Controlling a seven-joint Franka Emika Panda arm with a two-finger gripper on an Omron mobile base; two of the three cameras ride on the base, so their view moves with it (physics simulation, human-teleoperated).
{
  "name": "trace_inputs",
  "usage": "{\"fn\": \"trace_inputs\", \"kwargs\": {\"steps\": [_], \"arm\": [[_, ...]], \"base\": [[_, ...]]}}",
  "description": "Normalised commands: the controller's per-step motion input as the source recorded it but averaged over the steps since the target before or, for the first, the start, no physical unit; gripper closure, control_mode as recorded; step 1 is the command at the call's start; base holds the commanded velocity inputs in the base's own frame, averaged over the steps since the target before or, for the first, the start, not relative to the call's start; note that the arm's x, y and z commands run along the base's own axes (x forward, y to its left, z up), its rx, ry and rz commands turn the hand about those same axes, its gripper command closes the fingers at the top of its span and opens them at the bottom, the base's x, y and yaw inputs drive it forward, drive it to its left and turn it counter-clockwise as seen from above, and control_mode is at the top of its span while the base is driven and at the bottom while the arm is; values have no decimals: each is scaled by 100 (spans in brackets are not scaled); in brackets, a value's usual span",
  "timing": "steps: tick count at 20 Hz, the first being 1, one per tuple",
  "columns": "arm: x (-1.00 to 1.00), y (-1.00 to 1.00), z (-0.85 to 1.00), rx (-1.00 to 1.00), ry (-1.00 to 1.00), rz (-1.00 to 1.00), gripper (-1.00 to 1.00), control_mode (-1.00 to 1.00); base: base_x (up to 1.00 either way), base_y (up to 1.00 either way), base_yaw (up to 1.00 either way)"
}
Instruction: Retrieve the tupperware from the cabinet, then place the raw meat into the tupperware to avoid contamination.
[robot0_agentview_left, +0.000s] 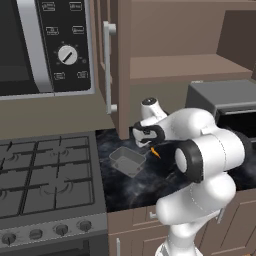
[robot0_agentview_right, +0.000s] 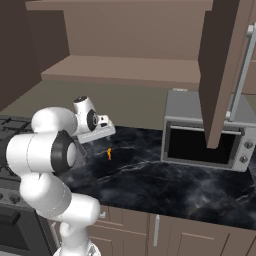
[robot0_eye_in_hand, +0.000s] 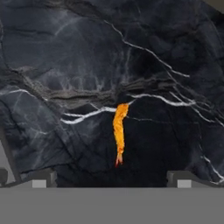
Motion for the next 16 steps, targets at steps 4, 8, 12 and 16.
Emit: {"fn": "trace_inputs", "kwargs": {"steps": [4, 8, 12, 16], "arm": [[9, -3, -12, 0, 2, -4, -100, -100], [18, -10, -17, 0, 0, -3, -100, -100], [19, -9, -17, 0, 0, -1, -100, -100], [10, -14, -10, 0, 0, 0, -100, -100]], "base": [[0, 0, 0], [0, 0, 0], [0, 0, 0], [0, 0, 0]]}}
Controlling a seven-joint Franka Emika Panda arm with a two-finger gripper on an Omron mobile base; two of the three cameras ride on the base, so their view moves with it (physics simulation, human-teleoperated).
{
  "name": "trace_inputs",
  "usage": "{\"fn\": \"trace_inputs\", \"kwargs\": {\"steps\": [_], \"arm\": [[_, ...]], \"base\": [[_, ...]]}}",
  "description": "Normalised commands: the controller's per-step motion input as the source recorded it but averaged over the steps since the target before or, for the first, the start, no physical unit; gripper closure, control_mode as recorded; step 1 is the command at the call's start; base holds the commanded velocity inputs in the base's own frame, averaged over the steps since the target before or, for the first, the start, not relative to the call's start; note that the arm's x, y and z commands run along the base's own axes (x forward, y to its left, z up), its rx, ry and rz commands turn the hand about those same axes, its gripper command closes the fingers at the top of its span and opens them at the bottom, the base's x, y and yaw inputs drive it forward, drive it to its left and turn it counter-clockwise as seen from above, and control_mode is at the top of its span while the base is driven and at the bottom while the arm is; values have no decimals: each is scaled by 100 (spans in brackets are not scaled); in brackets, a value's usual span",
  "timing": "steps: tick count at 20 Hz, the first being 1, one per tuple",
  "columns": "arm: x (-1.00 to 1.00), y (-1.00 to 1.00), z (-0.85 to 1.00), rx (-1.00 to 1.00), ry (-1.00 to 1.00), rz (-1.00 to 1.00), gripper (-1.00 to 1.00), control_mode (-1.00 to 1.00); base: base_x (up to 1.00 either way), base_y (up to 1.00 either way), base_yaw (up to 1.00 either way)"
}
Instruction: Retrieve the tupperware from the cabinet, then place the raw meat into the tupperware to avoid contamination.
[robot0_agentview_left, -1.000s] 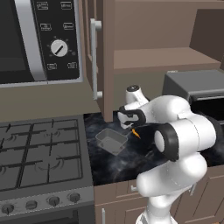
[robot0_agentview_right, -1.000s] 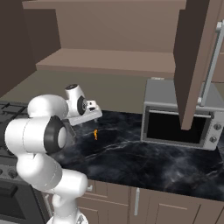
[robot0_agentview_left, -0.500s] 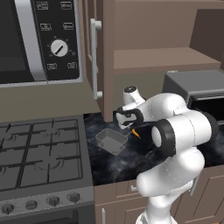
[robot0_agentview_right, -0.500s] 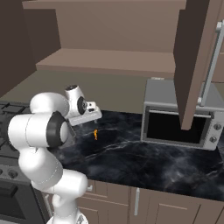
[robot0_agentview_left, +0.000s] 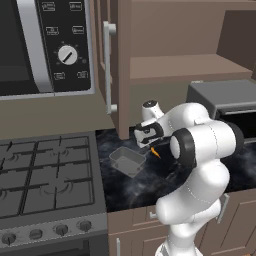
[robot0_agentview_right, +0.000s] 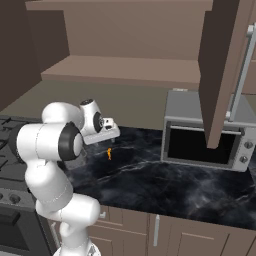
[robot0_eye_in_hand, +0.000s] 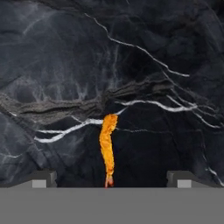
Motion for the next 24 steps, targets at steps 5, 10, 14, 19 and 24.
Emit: {"fn": "trace_inputs", "kwargs": {"steps": [5, 10, 14, 19, 24], "arm": [[1, -3, -7, 0, 4, 0, -100, -100], [1, 1, -19, 0, 3, 0, -100, -100], [0, 5, -18, 1, 1, 0, -100, -100], [5, 1, -15, 1, 1, 0, -100, -100], [8, 0, -16, 1, 0, 0, -100, -100]], "base": [[0, 0, 0], [0, 0, 0], [0, 0, 0], [0, 0, 0], [0, 0, 0]]}}
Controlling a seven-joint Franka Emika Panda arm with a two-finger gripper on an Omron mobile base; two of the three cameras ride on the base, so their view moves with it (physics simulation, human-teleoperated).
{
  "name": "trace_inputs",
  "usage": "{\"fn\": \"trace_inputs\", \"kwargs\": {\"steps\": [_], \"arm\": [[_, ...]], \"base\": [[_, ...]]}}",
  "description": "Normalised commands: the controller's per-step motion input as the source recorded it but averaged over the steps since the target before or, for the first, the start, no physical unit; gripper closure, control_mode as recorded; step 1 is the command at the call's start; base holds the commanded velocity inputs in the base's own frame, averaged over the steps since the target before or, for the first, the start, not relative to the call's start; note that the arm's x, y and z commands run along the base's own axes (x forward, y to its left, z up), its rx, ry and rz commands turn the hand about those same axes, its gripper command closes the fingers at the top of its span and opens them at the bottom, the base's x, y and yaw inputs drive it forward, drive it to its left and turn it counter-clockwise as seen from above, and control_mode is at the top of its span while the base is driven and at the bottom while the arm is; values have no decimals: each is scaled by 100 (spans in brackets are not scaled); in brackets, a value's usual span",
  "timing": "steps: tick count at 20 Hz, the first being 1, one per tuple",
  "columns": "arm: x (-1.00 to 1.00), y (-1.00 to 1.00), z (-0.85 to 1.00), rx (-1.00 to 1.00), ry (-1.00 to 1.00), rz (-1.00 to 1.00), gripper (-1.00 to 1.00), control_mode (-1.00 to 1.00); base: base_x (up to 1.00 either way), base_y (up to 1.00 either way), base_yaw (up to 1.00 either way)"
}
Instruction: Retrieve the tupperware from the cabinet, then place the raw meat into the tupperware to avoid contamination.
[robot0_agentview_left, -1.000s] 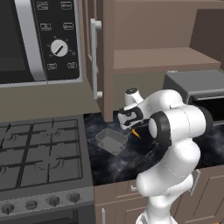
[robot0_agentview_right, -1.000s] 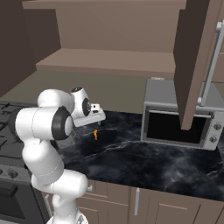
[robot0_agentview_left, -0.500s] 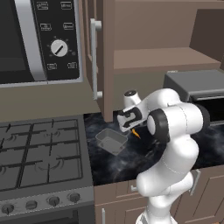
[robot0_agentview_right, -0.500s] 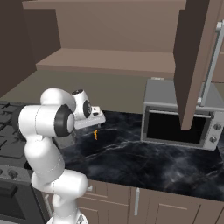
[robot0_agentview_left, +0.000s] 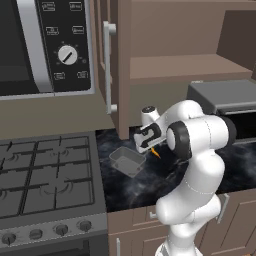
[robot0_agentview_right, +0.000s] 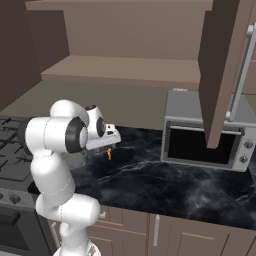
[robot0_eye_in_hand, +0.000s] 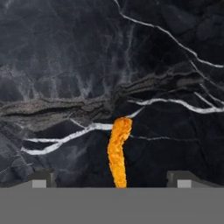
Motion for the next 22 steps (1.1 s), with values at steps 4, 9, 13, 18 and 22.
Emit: {"fn": "trace_inputs", "kwargs": {"steps": [4, 9, 13, 18, 22], "arm": [[5, 0, -17, 0, 0, 0, -100, -100], [3, 0, -20, 0, 0, 0, -100, -100], [1, -2, -22, 0, 1, 0, -100, -100], [3, -3, -18, 0, 0, 0, -100, -100], [7, -6, -15, 0, 0, 0, -100, -100]], "base": [[0, 0, 0], [0, 0, 0], [0, 0, 0], [0, 0, 0], [0, 0, 0]]}}
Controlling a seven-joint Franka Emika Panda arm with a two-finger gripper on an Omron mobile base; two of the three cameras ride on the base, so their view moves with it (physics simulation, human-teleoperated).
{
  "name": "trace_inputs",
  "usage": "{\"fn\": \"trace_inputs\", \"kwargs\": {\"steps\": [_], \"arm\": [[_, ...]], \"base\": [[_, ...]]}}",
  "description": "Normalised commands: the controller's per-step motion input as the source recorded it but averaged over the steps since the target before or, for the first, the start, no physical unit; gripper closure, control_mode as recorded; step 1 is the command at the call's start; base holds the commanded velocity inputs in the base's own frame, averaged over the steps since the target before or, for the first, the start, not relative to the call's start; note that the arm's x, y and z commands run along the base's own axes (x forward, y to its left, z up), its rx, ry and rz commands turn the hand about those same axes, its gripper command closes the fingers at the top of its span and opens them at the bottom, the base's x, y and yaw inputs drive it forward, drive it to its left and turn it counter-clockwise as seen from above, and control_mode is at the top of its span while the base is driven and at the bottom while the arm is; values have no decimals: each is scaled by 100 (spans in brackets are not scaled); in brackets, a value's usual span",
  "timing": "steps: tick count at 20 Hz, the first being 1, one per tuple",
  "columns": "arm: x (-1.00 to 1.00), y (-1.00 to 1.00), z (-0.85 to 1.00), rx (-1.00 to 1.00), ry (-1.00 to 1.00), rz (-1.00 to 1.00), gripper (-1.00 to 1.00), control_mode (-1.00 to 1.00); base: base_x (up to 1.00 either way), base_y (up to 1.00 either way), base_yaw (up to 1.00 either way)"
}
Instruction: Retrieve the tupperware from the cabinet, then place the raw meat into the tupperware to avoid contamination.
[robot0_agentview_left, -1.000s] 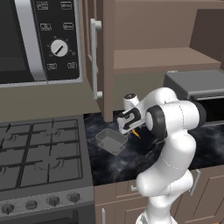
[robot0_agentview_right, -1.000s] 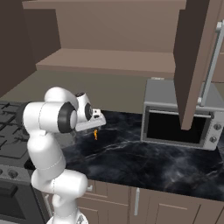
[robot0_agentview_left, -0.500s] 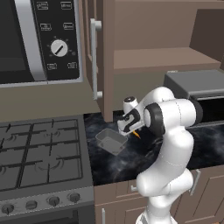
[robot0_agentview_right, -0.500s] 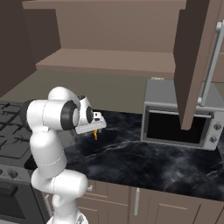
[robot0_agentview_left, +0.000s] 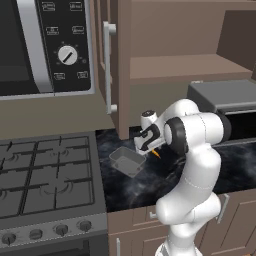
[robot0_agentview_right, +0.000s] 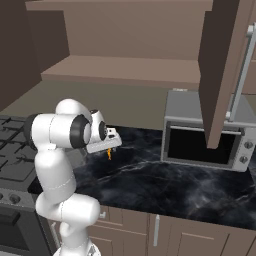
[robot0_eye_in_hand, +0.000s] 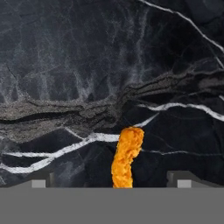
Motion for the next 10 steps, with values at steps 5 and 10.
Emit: {"fn": "trace_inputs", "kwargs": {"steps": [5, 10], "arm": [[6, -14, -17, 2, 1, 0, -100, -100], [8, -24, -28, 4, 5, 0, -100, -100]], "base": [[0, 0, 0], [0, 0, 0]]}}
